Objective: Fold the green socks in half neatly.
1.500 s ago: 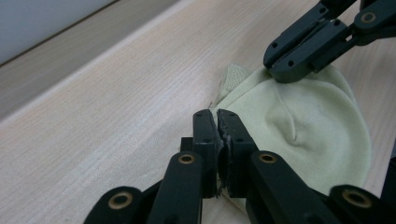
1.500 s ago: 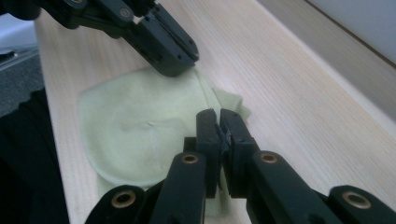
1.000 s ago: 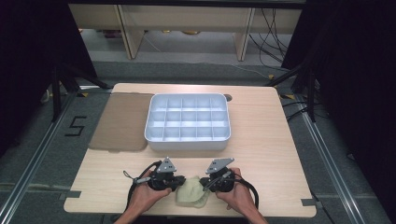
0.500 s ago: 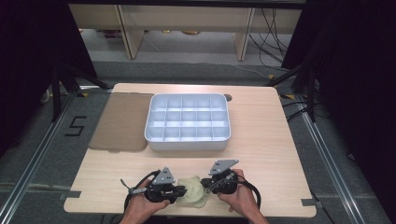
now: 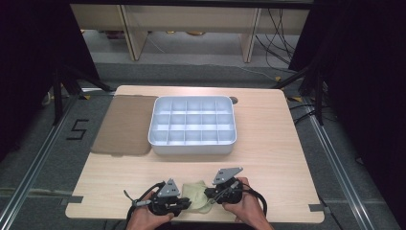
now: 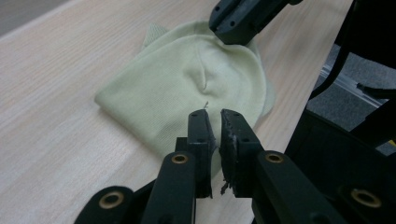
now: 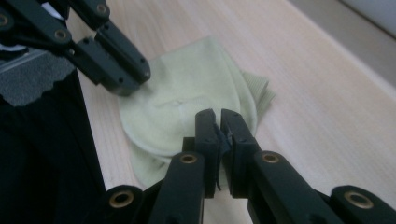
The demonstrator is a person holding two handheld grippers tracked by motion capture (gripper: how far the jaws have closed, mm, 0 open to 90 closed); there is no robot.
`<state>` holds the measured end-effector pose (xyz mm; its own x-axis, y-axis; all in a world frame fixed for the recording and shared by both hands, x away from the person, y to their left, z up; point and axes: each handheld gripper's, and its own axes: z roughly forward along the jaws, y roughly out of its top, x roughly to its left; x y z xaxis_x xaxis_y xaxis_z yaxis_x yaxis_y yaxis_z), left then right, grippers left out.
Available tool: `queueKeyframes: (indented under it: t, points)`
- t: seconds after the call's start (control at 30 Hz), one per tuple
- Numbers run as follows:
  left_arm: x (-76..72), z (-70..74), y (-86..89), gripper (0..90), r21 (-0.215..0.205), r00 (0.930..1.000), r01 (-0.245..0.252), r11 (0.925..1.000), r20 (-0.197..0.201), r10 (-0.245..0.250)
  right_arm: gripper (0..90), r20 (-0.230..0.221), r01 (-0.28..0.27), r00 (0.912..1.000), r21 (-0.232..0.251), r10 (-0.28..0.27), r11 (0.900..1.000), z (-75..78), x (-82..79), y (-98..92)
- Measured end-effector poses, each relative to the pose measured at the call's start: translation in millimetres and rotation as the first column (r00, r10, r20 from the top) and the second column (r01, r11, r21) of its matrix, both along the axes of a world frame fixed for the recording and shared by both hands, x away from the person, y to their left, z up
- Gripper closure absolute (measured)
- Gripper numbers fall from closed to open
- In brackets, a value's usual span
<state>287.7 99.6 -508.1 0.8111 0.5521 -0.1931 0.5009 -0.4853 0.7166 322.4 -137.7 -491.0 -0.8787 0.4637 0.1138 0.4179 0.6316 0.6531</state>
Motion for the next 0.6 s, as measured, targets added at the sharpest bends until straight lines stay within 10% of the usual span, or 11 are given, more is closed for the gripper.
queueKeyframes:
  t: [0.43,0.6]
  points:
    - [8.5,-0.4,7.9,80.8,0.024,0.9992,-0.034,0.9991,0.020,0.034,87.1,0.002,-0.021,0.9998,-0.021,0.021,1.000,-10.2,-1.5,9.1]
    - [10.9,3.0,12.9,65.5,-0.019,0.9959,-0.090,0.9957,-0.011,0.090,87.0,-0.006,-0.016,0.9998,-0.014,0.016,1.000,-10.2,-1.5,9.4]
